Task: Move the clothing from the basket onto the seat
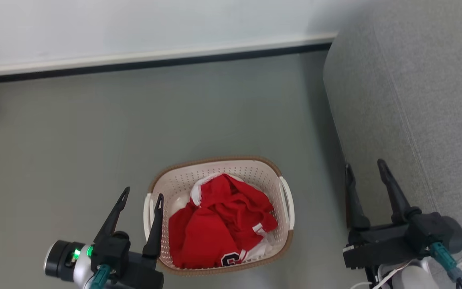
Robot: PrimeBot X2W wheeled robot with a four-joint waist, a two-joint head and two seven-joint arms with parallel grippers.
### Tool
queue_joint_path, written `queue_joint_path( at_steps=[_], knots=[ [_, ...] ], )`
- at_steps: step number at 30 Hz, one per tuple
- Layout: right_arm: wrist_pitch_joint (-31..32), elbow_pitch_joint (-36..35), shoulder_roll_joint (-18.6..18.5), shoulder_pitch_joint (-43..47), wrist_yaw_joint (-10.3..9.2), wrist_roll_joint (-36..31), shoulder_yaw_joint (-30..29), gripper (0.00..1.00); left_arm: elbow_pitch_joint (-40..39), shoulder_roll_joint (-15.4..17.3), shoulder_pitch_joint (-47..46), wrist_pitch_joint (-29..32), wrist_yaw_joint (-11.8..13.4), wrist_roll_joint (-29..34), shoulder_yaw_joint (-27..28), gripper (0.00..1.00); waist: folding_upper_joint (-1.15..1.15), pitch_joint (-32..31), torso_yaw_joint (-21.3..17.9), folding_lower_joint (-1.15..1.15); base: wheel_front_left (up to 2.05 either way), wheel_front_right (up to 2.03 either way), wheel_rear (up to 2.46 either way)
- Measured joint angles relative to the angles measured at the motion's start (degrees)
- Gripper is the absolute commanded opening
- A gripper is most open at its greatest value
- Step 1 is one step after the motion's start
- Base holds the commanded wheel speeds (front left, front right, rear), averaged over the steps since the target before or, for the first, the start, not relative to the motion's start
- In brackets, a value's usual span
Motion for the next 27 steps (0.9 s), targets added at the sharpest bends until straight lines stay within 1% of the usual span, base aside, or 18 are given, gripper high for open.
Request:
queue_joint_path(
  at_steps=[9, 10, 18, 25, 27],
  knots=[
    [-0.41, -1.45, -0.21, -4.36, 0.23, 0.0, -1.42, 1.0, 4.65, 0.07, -5.5, 0.02, -1.07, 1.4, -1.26, 1.0, 0.0, 6.71, -2.0, 0.0, 0.0, 0.0, 0.0],
    [-0.41, -1.63, -0.3, -4.98, 0.23, 0.01, -1.65, 1.0, 5.26, 0.1, -6.21, 0.05, -1.47, 1.54, -1.42, 1.0, 0.0, 7.55, -2.23, 0.0, 0.0, 0.0, 0.0],
    [-0.41, -3.24, -0.53, -10.55, 0.24, 0.01, -3.33, 1.0, 9.6, 0.12, -12.02, 1.35, -2.52, 2.56, -2.99, 1.0, 0.0, 14.45, -3.9, 0.01, 0.0, 0.0, 0.0],
    [-0.42, -4.53, -0.42, -15.41, 0.33, 0.01, -3.71, 1.0, 13.04, 0.02, -17.08, 3.05, -3.99, 4.21, -4.64, 1.0, 0.01, 20.52, -4.89, 0.0, 0.0, 0.0, 0.0],
    [-0.42, -4.36, -0.37, -16.43, 0.4, 0.01, -3.85, 1.0, 14.59, -0.14, -18.25, 3.33, -4.05, 4.42, -5.05, 1.0, 0.01, 22.17, -5.11, 0.0, 0.0, 0.0, 0.0]
  ],
)
